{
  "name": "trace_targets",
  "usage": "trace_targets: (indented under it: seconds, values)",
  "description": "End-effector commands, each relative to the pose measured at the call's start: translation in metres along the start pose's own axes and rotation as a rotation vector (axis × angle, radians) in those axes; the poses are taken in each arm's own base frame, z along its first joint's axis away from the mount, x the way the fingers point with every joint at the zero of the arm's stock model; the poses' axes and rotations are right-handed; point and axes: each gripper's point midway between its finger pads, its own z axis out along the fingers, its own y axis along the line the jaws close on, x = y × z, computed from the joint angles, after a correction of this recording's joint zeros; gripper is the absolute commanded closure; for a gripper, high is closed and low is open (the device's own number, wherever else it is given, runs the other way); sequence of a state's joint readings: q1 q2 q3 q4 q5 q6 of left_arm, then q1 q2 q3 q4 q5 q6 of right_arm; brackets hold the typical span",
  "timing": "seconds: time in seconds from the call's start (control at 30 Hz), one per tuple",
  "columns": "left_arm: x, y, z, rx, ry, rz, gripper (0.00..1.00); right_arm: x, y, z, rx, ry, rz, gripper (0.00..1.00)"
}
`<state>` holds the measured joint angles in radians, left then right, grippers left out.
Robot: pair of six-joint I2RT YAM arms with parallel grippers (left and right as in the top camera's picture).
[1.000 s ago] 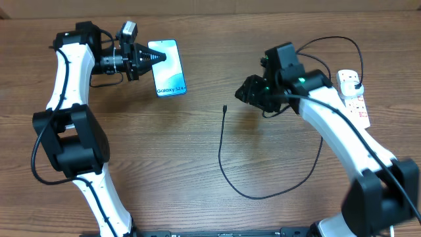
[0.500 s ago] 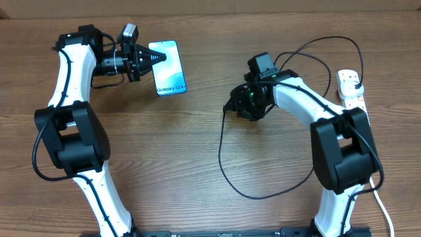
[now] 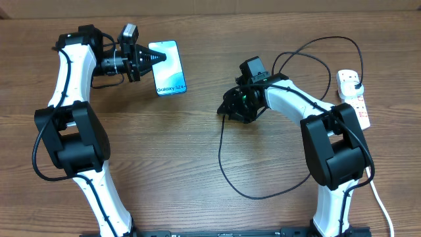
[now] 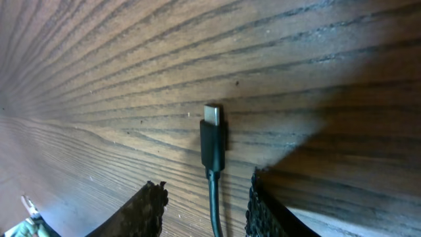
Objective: Plug charger to phone and switch on socket
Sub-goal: 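Lower the right gripper onto the black cable's USB-C plug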
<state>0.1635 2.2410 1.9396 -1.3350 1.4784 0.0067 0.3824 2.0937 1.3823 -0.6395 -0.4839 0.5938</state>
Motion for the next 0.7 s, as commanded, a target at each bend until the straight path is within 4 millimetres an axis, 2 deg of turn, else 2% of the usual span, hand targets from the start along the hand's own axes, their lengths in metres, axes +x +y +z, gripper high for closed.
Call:
trace_targets:
  seconds: [0.0,0.17,0.67]
  values:
    - [0.001,-0.014,0.002,0.056,0.006,0.007,0.95,0.002,0.002,0.005,-0.016,0.011,0.034,0.58]
    - [0.001,-0.014,0.002,0.056,0.006,0.006,0.96,0.004,-0.006,0.009,-0.003,0.009,0.052,0.58]
    - [0.001,-0.014,0.002,0.056,0.006,0.003,0.95,0.002,-0.009,0.010,0.013,-0.005,0.056,0.58]
